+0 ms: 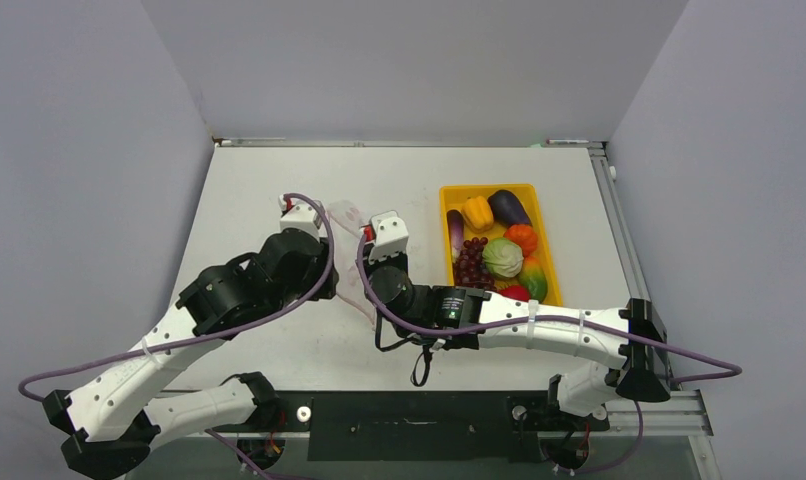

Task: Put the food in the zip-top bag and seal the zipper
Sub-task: Open the zipper of the food storage bag at the center of the board.

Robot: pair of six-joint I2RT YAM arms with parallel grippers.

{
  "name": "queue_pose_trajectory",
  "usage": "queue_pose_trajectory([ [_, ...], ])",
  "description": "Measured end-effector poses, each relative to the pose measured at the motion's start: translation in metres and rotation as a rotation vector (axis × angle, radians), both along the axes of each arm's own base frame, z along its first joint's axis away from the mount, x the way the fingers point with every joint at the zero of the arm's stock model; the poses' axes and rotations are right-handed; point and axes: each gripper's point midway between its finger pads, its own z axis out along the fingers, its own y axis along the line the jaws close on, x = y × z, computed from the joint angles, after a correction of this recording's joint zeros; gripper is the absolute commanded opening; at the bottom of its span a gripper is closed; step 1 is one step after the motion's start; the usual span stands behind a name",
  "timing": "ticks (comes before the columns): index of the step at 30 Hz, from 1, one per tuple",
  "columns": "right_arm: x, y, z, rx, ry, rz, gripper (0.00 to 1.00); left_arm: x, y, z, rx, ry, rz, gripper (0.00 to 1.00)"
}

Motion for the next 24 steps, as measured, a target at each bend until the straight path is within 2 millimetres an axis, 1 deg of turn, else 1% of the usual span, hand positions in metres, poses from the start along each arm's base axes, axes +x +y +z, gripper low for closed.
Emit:
queue_pose_trajectory([
  [2, 0.0, 0.0, 0.001, 0.005, 0.0, -0.006, 0.05, -0.001, -0.001, 0.0, -0.01, 0.002, -0.003, 0.37],
  [4, 0.001, -0.001, 0.001, 0.008, -0.002, -0.009, 0.05, -0.002, -0.002, -0.002, -0.015, 0.006, -0.002, 0.32],
  [6, 0.001, 0.0, 0.002, 0.012, -0.002, -0.01, 0.05, -0.002, -0.002, -0.002, -0.016, 0.008, 0.002, 0.23],
  [8, 0.001, 0.0, 0.002, 0.014, -0.001, -0.01, 0.05, -0.002, -0.003, -0.003, -0.021, 0.008, 0.006, 0.09],
  [10, 0.001, 0.0, 0.002, 0.015, -0.001, -0.01, 0.05, -0.001, -0.003, -0.002, -0.024, 0.006, 0.009, 0.0],
  [16, 0.003, 0.0, 0.002, 0.029, 0.004, -0.013, 0.05, 0.002, -0.001, 0.001, -0.025, -0.018, 0.022, 0.0],
  [19, 0.005, 0.0, -0.001, 0.037, 0.015, -0.009, 0.05, 0.003, 0.003, 0.005, -0.018, -0.033, 0.032, 0.0],
  [21, 0.009, -0.003, -0.007, 0.037, 0.031, -0.006, 0.05, 0.005, 0.006, 0.01, -0.008, -0.049, 0.04, 0.0],
  [24, 0.02, -0.009, -0.015, 0.039, 0.055, -0.014, 0.05, 0.008, 0.013, 0.024, 0.011, -0.081, 0.055, 0.0],
])
